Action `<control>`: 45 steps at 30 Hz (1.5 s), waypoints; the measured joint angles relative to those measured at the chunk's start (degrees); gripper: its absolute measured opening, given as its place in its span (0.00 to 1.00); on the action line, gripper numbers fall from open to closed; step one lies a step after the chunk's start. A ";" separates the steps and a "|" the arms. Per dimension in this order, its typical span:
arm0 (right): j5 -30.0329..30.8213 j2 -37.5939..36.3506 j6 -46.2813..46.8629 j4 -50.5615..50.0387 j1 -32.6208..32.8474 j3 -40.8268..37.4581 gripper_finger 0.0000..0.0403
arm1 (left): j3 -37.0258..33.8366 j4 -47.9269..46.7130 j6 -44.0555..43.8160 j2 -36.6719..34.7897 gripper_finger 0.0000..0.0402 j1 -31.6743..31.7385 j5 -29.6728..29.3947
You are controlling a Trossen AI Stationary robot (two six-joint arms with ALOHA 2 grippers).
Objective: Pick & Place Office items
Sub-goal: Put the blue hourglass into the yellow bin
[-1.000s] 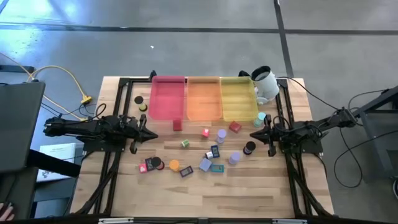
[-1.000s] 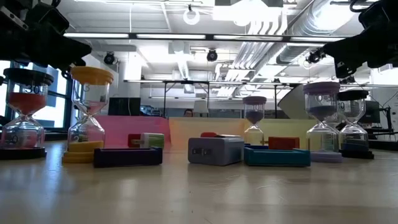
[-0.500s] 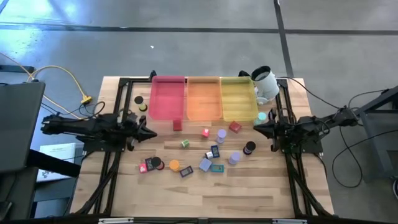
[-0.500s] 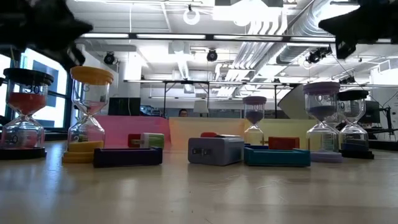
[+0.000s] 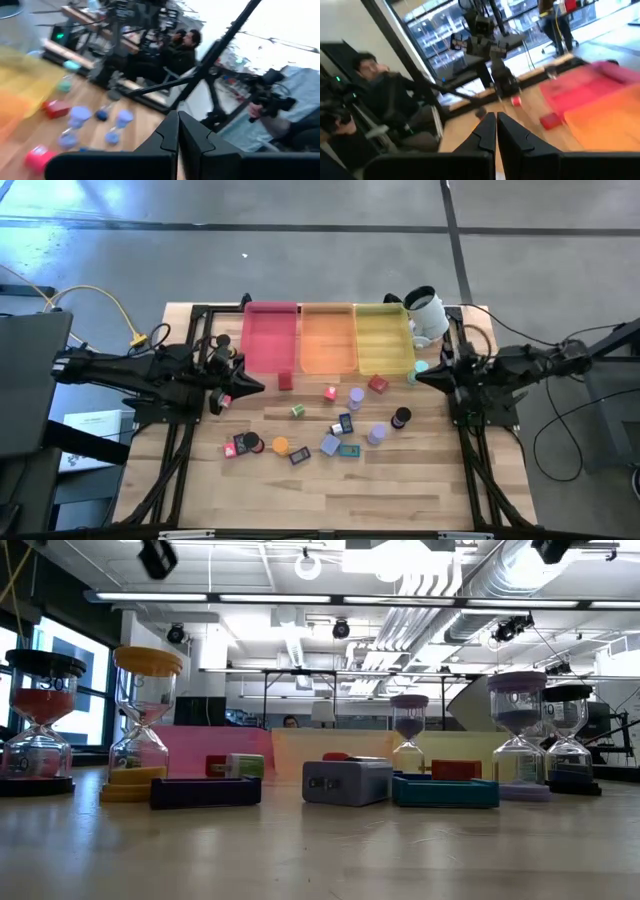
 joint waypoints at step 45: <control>3.11 27.46 30.50 -73.13 -15.31 38.45 0.70 | 5.98 10.99 12.47 6.95 0.35 0.44 -3.01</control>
